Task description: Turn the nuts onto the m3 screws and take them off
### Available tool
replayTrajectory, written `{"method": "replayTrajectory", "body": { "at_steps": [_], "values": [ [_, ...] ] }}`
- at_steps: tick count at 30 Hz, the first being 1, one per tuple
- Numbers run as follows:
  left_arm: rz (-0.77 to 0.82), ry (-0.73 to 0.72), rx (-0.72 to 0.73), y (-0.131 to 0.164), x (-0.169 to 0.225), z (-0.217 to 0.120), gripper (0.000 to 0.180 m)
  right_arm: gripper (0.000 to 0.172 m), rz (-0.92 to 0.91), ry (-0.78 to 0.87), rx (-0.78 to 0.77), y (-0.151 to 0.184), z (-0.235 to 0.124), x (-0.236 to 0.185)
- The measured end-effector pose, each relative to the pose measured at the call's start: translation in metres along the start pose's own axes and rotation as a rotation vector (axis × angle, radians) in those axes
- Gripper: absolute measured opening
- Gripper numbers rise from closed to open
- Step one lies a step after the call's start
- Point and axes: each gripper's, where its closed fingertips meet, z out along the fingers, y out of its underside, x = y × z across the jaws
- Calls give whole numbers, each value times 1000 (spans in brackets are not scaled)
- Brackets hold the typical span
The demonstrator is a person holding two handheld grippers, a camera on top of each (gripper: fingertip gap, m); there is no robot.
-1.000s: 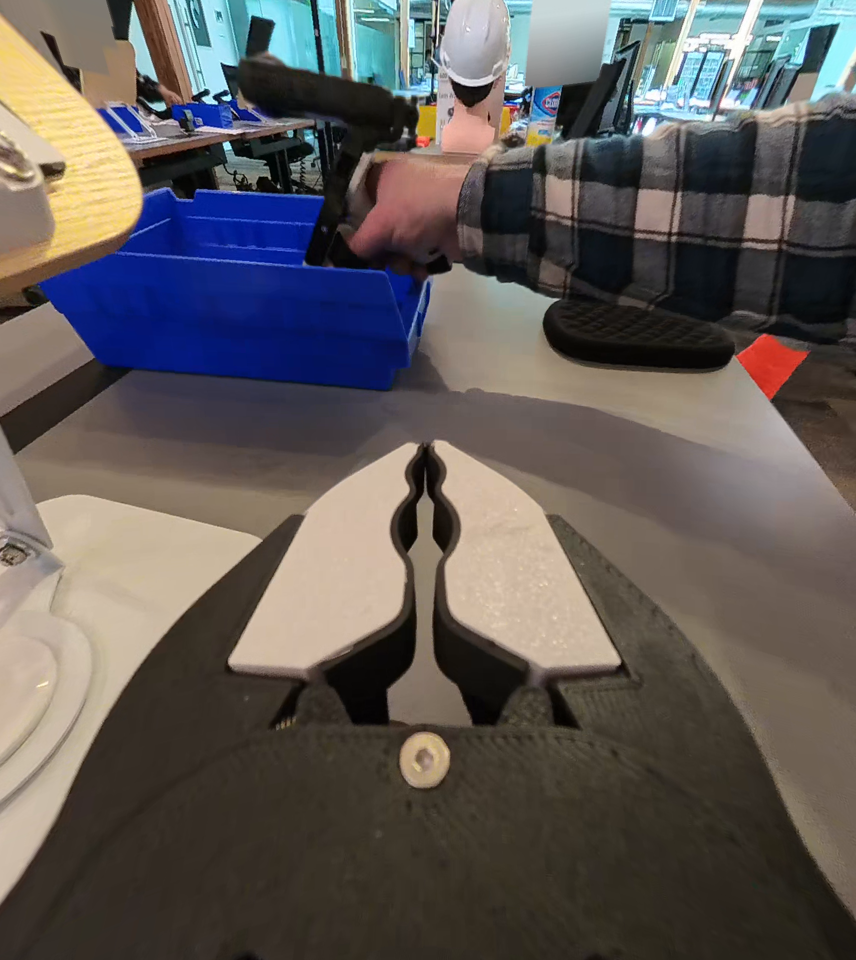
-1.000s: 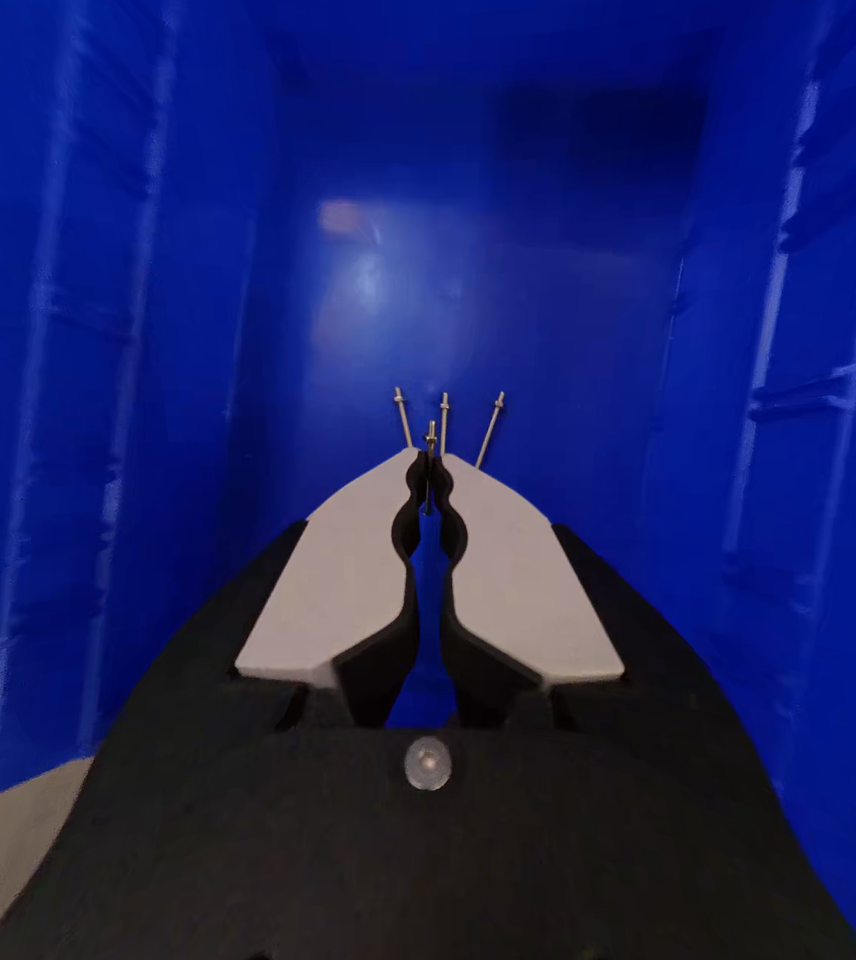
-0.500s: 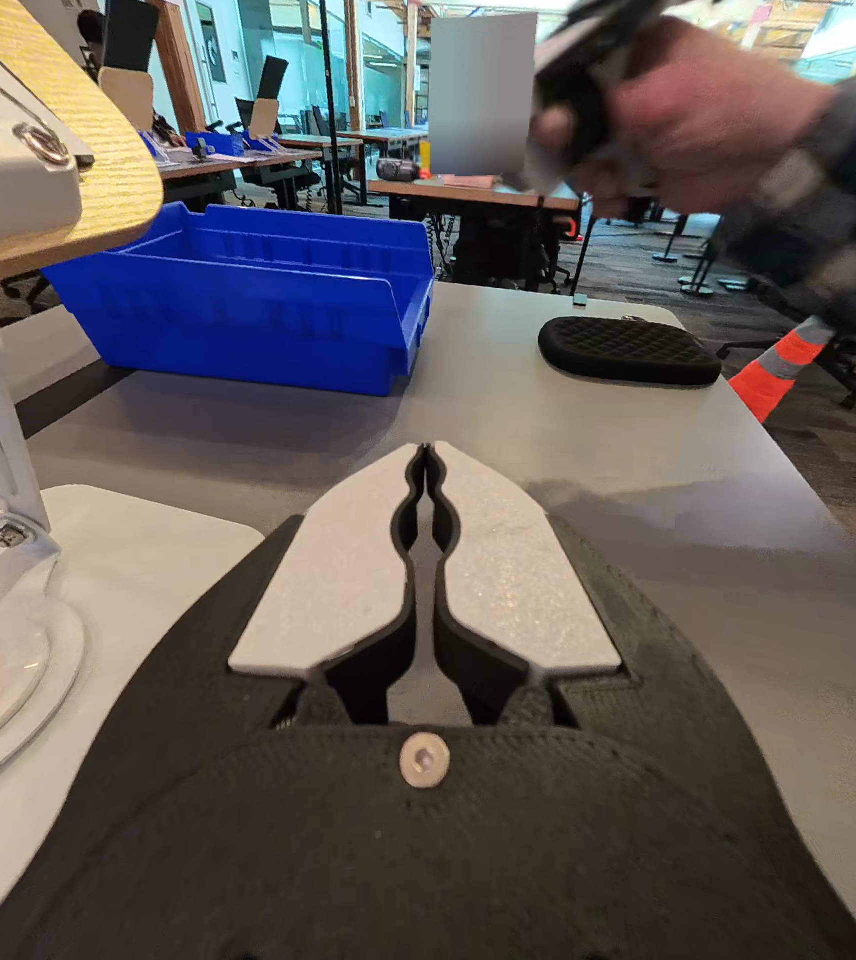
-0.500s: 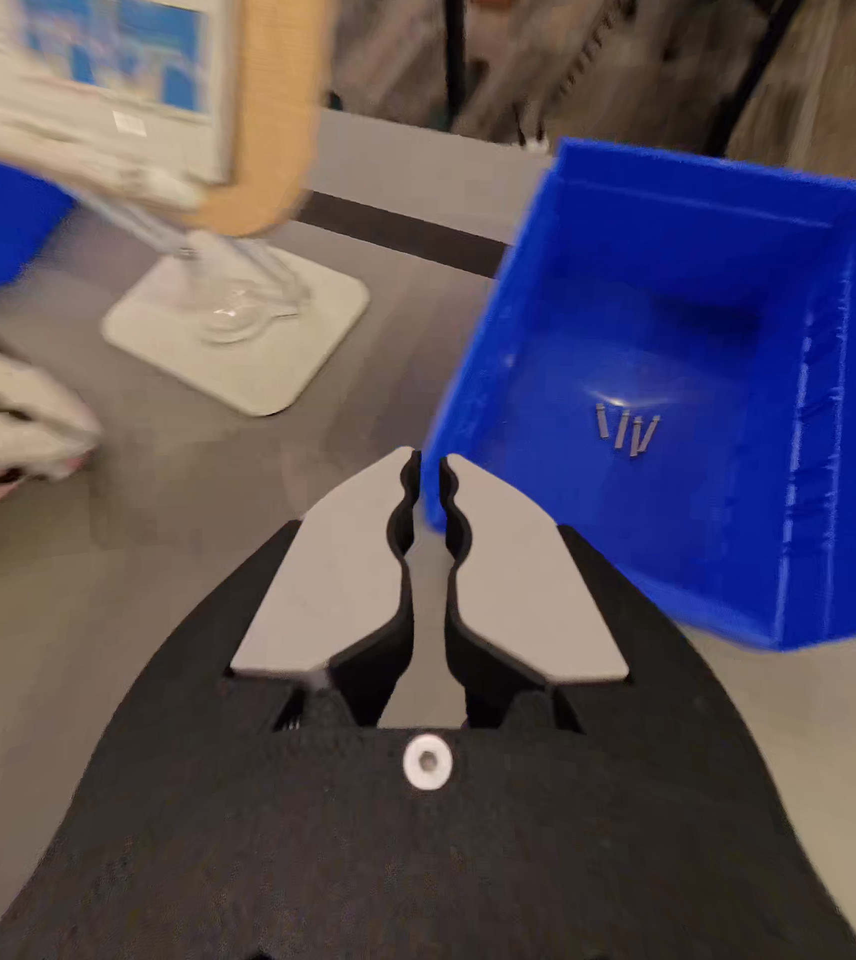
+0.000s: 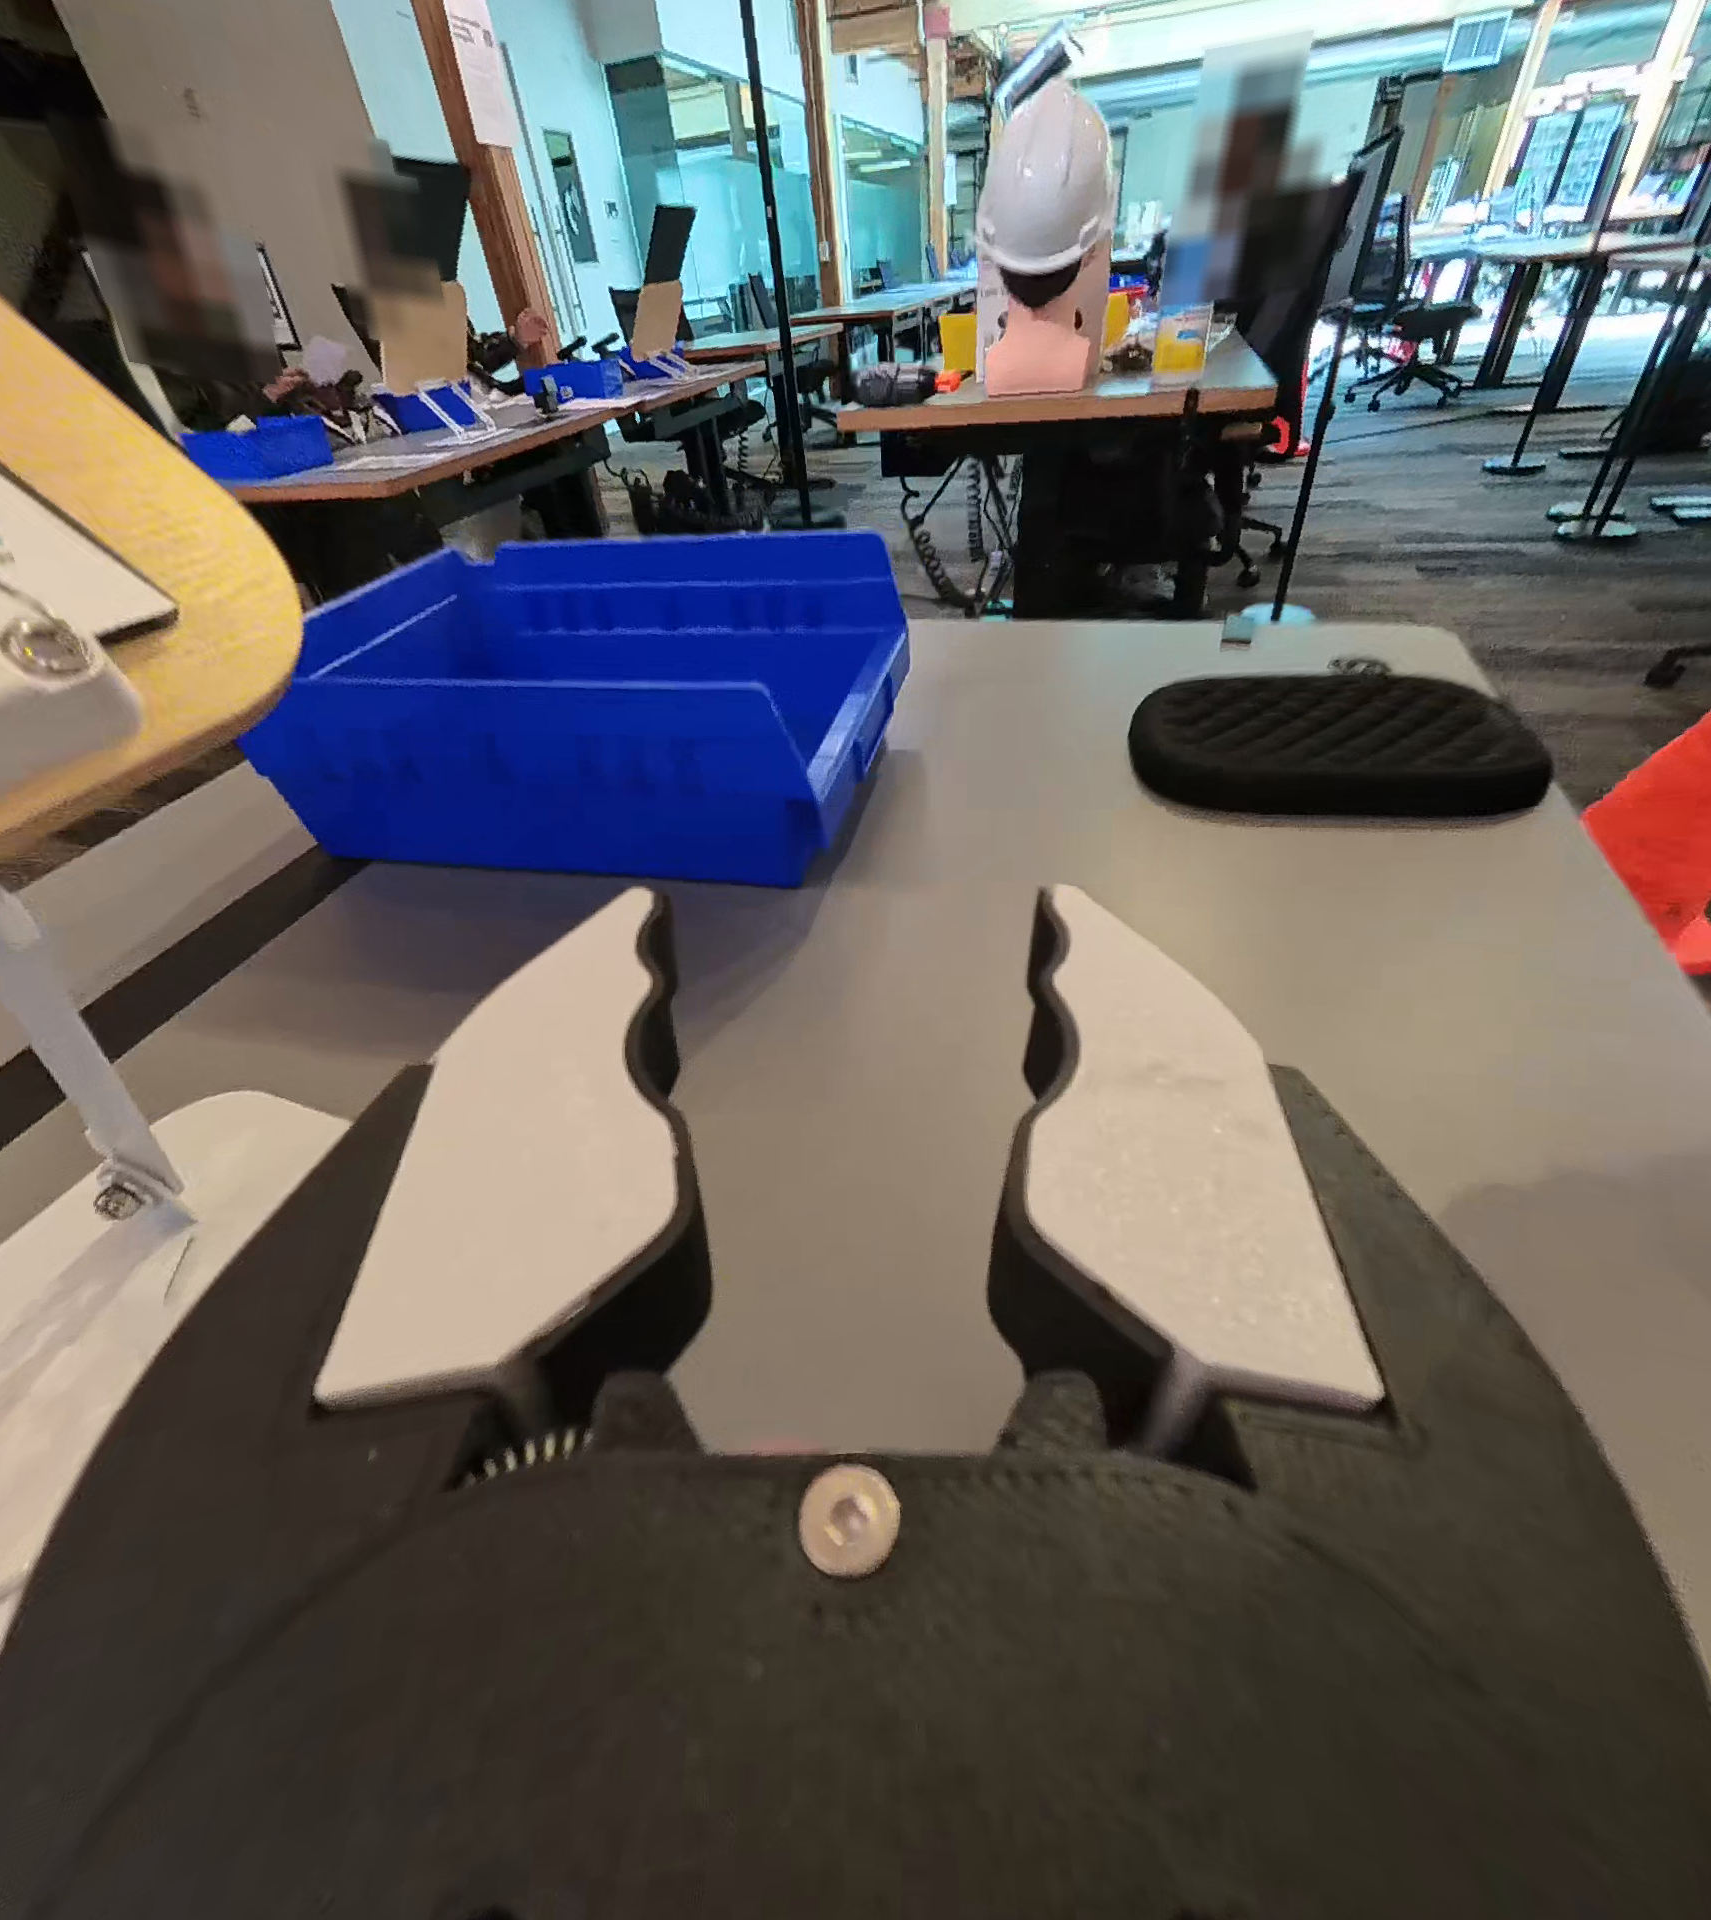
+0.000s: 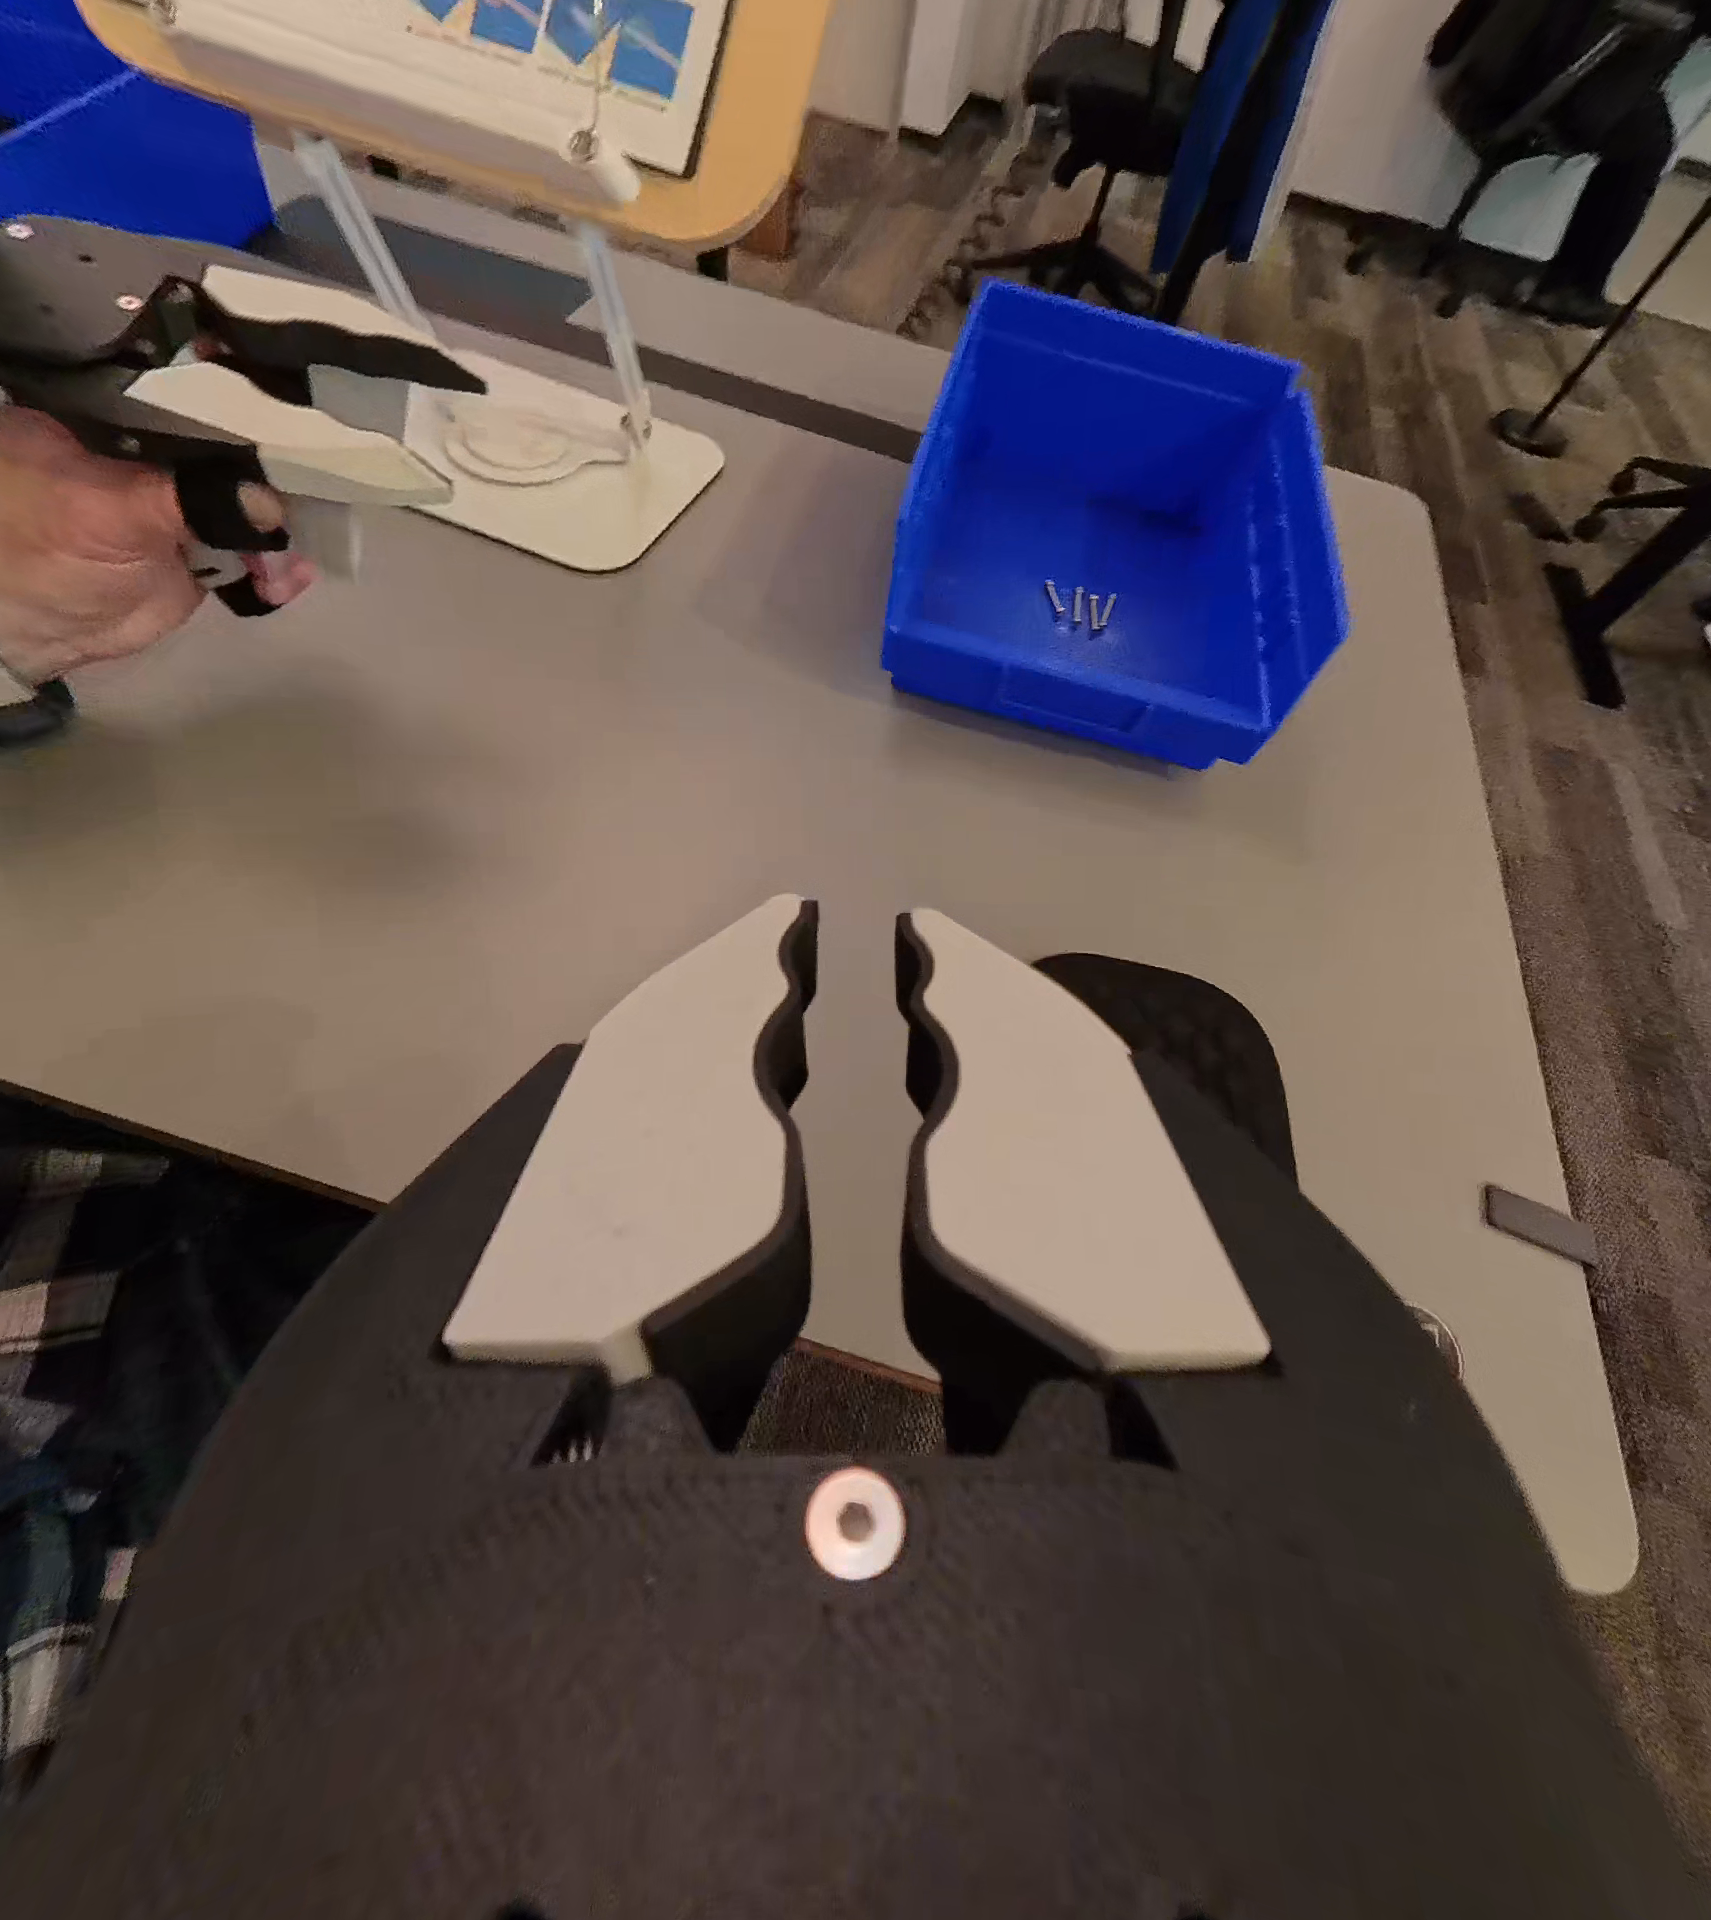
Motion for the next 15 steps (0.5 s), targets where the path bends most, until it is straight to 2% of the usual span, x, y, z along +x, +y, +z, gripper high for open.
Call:
{"method": "replayTrajectory", "body": {
  "at_steps": [4,7,10,15],
  "values": [
    [-23,-100,25,-21,-3,-24,80,40,30,42,80,-2,-3,16],
    [-9,-222,42,-34,-15,-69,92,60,19,61,87,-2,16,32],
    [11,-409,22,-38,-45,-134,99,70,14,48,112,-9,48,49],
    [-54,-770,26,-36,-99,-276,112,74,50,39,77,-17,115,93]
  ]
}}
